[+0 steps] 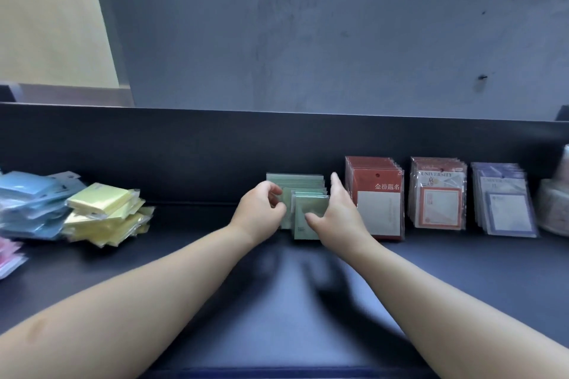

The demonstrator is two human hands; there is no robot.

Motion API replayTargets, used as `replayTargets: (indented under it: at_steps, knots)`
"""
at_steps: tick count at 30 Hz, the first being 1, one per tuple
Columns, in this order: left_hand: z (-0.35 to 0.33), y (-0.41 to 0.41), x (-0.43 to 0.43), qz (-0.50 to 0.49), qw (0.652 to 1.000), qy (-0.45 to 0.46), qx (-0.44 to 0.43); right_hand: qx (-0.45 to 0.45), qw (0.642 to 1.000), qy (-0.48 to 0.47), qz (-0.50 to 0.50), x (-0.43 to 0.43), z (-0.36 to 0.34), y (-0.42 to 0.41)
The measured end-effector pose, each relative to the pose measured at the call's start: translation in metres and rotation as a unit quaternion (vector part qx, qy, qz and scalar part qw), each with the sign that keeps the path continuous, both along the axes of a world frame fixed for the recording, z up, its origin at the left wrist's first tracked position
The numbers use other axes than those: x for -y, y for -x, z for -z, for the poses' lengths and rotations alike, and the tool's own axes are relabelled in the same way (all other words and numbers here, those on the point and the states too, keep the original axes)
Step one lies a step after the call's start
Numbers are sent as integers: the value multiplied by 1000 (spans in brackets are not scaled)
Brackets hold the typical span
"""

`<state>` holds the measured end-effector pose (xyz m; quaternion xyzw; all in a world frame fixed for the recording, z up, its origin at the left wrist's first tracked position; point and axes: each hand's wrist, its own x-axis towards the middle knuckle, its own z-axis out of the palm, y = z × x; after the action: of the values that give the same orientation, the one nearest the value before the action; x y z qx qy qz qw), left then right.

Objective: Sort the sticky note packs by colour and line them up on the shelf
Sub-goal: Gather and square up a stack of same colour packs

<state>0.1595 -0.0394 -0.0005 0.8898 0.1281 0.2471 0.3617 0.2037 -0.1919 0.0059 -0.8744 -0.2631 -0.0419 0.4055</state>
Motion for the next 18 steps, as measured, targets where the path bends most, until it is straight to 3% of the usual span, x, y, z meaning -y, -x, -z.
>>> replayTargets:
  at_steps: [6, 12, 18]
  knots:
    - [-19, 27, -17, 5, 998, -52, -39, 162, 982, 47, -81, -16, -18, 25]
    - [-27, 83, -62, -55, 991, -116, -38, 196, 948, 171, -185, -62, -21, 57]
    - [-31, 132, -143, -168, 979, -118, -1, 197, 930, 204, -234, -125, -18, 81]
